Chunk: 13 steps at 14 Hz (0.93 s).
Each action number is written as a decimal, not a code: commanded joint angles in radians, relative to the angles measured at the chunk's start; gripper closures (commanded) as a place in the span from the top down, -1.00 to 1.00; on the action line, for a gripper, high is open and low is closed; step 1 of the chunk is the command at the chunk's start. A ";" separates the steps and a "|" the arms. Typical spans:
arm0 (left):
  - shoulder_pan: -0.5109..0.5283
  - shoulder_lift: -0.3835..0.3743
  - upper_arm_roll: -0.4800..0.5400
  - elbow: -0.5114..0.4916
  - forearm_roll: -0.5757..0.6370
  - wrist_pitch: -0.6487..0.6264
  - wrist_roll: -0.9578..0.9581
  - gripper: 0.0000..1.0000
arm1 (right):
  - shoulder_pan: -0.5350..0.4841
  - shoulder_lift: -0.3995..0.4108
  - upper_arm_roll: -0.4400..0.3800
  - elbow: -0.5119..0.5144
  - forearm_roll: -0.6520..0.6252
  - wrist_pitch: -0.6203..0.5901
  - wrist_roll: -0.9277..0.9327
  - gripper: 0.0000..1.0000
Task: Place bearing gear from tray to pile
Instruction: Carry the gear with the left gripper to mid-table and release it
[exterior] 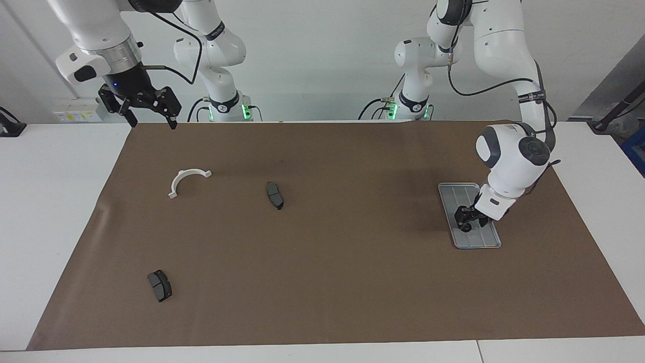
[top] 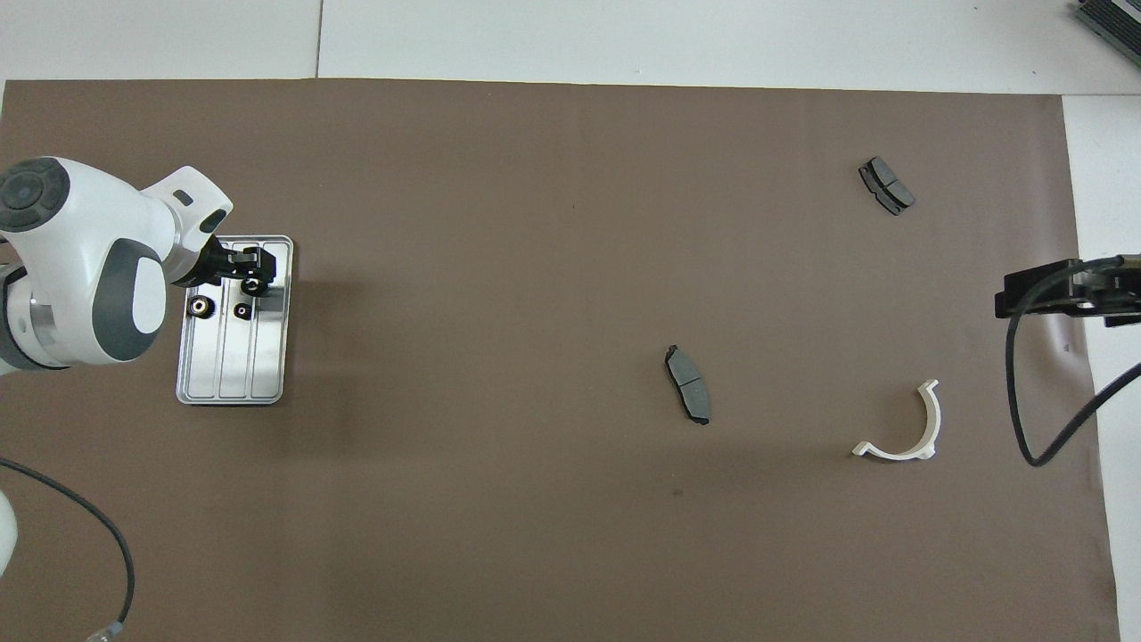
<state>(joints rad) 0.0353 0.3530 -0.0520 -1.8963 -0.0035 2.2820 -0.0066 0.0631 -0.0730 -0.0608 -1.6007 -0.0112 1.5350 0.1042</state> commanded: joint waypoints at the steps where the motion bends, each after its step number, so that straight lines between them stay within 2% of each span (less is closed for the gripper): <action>1: 0.008 0.008 -0.003 -0.038 0.019 0.051 0.005 0.44 | -0.006 -0.016 0.004 -0.024 0.017 0.017 -0.021 1.00; 10: 0.005 0.009 -0.003 -0.056 0.019 0.063 0.002 0.17 | -0.006 -0.016 0.002 -0.025 0.017 0.017 -0.023 1.00; 13: 0.008 0.009 -0.003 -0.056 0.019 0.062 0.004 -0.16 | -0.006 -0.016 0.004 -0.025 0.017 0.017 -0.023 1.00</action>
<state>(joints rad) 0.0349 0.3674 -0.0549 -1.9287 -0.0035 2.3227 -0.0066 0.0631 -0.0730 -0.0608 -1.6008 -0.0112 1.5350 0.1042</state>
